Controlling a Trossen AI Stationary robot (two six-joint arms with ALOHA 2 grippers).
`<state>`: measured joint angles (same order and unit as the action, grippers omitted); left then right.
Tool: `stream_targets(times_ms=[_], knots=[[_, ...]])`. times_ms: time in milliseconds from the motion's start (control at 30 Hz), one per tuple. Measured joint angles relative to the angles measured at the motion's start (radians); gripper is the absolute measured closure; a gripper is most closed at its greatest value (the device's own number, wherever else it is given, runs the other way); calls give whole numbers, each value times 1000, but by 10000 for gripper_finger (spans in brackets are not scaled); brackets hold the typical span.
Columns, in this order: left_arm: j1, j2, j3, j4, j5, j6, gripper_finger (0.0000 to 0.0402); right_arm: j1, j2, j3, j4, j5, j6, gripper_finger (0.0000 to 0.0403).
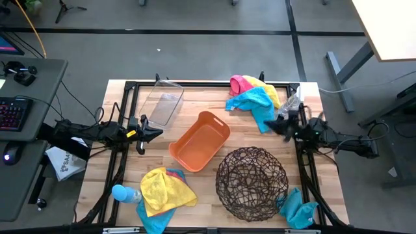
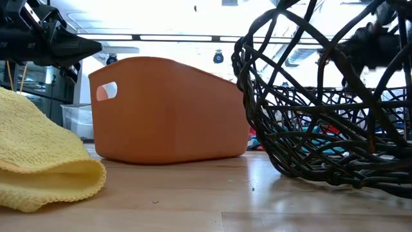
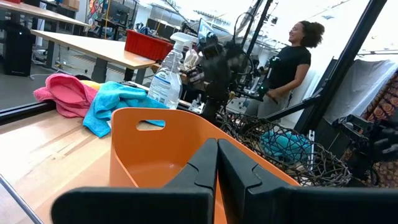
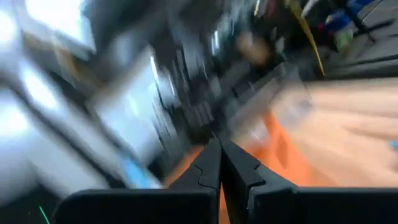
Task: Sort microfiber towel by color & place in baskets
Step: Put the top blue towel into the black wire basket
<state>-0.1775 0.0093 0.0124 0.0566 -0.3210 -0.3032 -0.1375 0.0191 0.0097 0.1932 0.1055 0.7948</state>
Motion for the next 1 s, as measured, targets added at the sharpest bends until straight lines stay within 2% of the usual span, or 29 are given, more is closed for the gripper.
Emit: stream_targets(times_ms=[67, 200, 300, 400, 467, 567, 633, 800, 1000], knots=[[0, 0, 0, 0, 0, 0, 401, -1, 1, 0, 124, 69, 117, 402], [0, 0, 0, -1, 0, 0, 401, 27, 73, 18, 456, 22, 140, 402], [0, 0, 0, -1, 0, 0, 401, 67, 204, 129, 481, -9, 82, 402], [0, 0, 0, 0, 0, 0, 401, 108, 383, 278, 298, -1, 30, 402], [0, 0, 0, 0, 0, 0, 401, 117, 526, 391, 126, 47, -7, 402], [0, 0, 0, 0, 0, 0, 401, 91, 736, 552, -106, 102, -1, 398], [0, 0, 0, 0, 0, 0, 401, 48, 868, 649, -222, 104, -65, 383], [0, 0, 0, 0, 0, 0, 401, -109, 1160, 888, -434, 116, -221, 299], [0, 0, 0, 0, 0, 0, 401, -301, 1490, 1196, -922, 174, -207, 168]])
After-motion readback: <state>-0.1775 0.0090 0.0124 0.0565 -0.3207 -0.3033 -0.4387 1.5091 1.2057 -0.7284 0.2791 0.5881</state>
